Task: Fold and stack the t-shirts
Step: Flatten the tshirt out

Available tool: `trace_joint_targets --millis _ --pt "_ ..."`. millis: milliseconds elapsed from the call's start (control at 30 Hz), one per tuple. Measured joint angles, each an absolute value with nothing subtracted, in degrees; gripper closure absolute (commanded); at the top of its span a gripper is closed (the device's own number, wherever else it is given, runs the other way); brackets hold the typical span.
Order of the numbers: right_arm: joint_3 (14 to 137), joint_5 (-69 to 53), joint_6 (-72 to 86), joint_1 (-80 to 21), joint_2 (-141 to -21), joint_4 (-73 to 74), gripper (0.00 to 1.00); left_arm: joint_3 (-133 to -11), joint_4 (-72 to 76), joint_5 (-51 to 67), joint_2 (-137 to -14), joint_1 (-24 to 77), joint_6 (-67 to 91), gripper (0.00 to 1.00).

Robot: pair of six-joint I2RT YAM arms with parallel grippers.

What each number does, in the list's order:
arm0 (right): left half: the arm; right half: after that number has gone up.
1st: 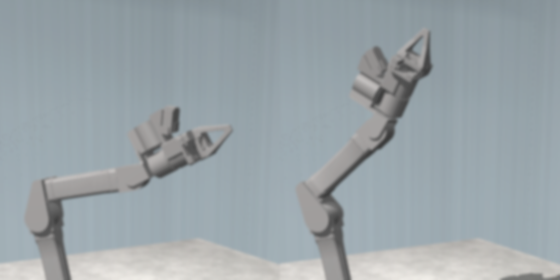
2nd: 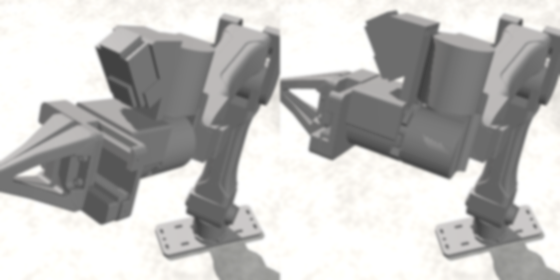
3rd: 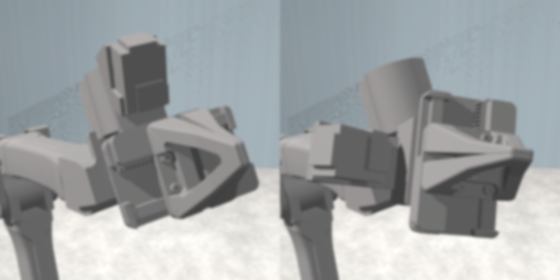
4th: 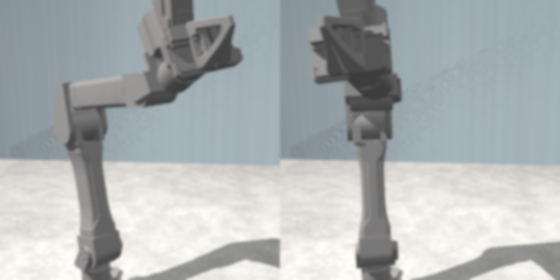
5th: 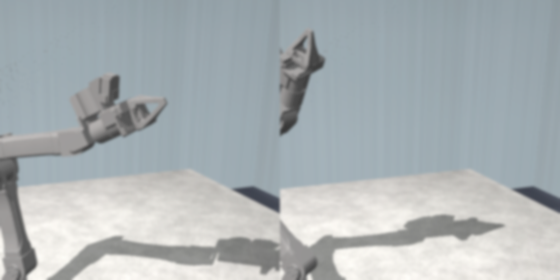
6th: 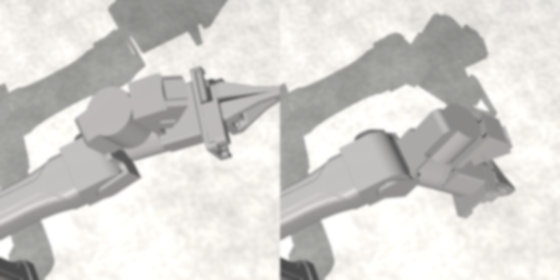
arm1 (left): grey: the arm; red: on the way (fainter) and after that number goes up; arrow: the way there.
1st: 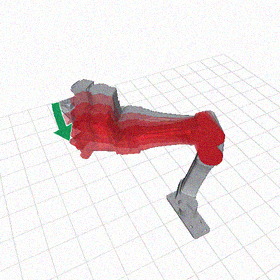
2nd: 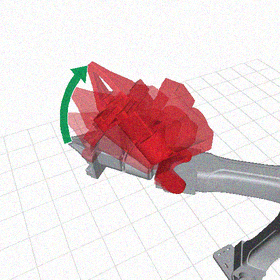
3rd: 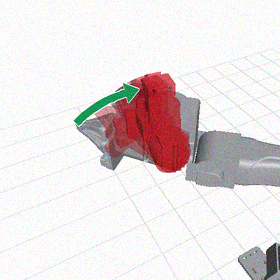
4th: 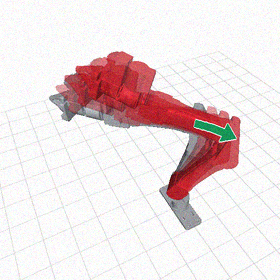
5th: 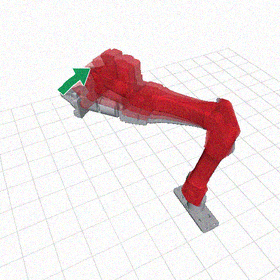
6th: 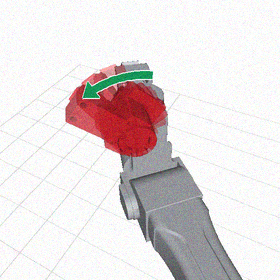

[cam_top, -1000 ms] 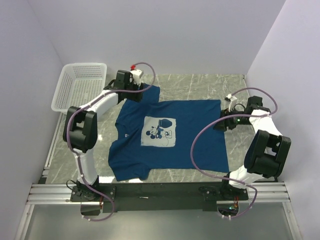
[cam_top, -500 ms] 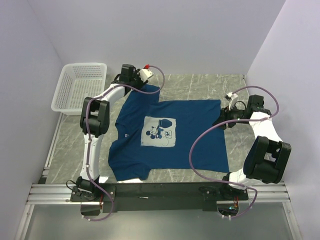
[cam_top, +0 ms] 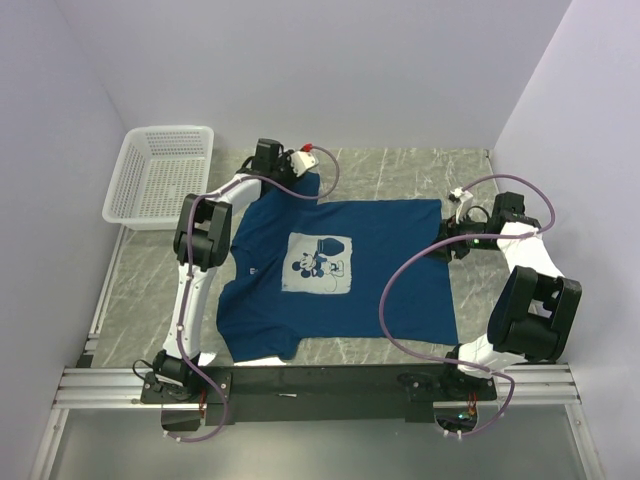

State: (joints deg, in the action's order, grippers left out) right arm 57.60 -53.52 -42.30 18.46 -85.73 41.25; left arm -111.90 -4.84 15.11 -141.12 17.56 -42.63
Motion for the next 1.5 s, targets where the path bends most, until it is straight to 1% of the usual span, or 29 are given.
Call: trace_joint_targets --millis 67,100,133,433,633,733,800,933,967,1067,1300,1333,1367,1467,1500 --pt "57.6 -53.56 -42.5 18.5 -85.76 41.43 0.4 -111.9 -4.25 14.76 -141.58 17.74 -42.83 0.57" --pt "57.6 -53.65 -42.59 18.52 -85.76 41.58 0.4 -111.9 -3.99 14.41 -141.6 17.8 -42.85 0.61" --pt "57.6 -53.69 -42.72 18.52 -85.8 41.67 0.4 -111.9 -3.73 14.06 -141.6 17.82 -42.81 0.62" --pt "57.63 -54.06 -43.13 18.61 -86.39 42.3 0.4 -111.9 -2.5 11.44 -141.71 17.76 -42.87 0.65" --pt "57.65 -54.15 -43.13 18.63 -86.39 42.72 0.4 -111.9 -2.2 11.27 -142.23 17.76 -42.85 0.62" --pt "57.65 -54.17 -43.13 18.63 -86.39 42.83 0.4 -111.9 -1.89 11.29 -142.23 17.76 -42.83 0.66" --pt "57.65 -54.19 -43.13 18.65 -86.39 42.92 0.4 -111.9 -1.89 11.31 -142.26 17.76 -42.81 0.74" --pt "57.69 -54.3 -43.13 18.68 -86.39 43.07 0.4 -111.9 -1.89 11.33 -142.26 17.76 -42.81 0.82" --pt "57.74 -54.33 -43.16 18.68 -86.39 43.13 0.41 -111.9 -1.89 11.33 -142.26 17.76 -42.81 0.87" --pt "57.76 -54.33 -43.22 18.74 -86.41 43.29 0.41 -111.9 -1.87 11.33 -142.26 17.76 -42.59 0.99" --pt "57.82 -54.33 -43.38 19.16 -86.41 43.77 0.41 -113.25 -0.93 14.0 -142.26 16.97 -39.07 0.99" --pt "57.82 -54.33 -43.38 19.25 -86.41 43.79 0.41 -113.51 -0.67 14.35 -142.26 16.75 -38.59 0.98" --pt "57.84 -54.33 -43.4 19.29 -86.39 43.81 0.41 -113.8 -0.27 15.25 -142.26 16.49 -38.15 0.9" --pt "57.84 -54.33 -43.42 19.46 -86.41 43.88 0.41 -114.04 -0.05 16.34 -142.23 16.01 -37.89 0.78" --pt "57.87 -54.33 -43.42 19.53 -86.41 43.92 0.41 -114.04 -0.3 16.58 -142.23 15.81 -37.95 0.77"
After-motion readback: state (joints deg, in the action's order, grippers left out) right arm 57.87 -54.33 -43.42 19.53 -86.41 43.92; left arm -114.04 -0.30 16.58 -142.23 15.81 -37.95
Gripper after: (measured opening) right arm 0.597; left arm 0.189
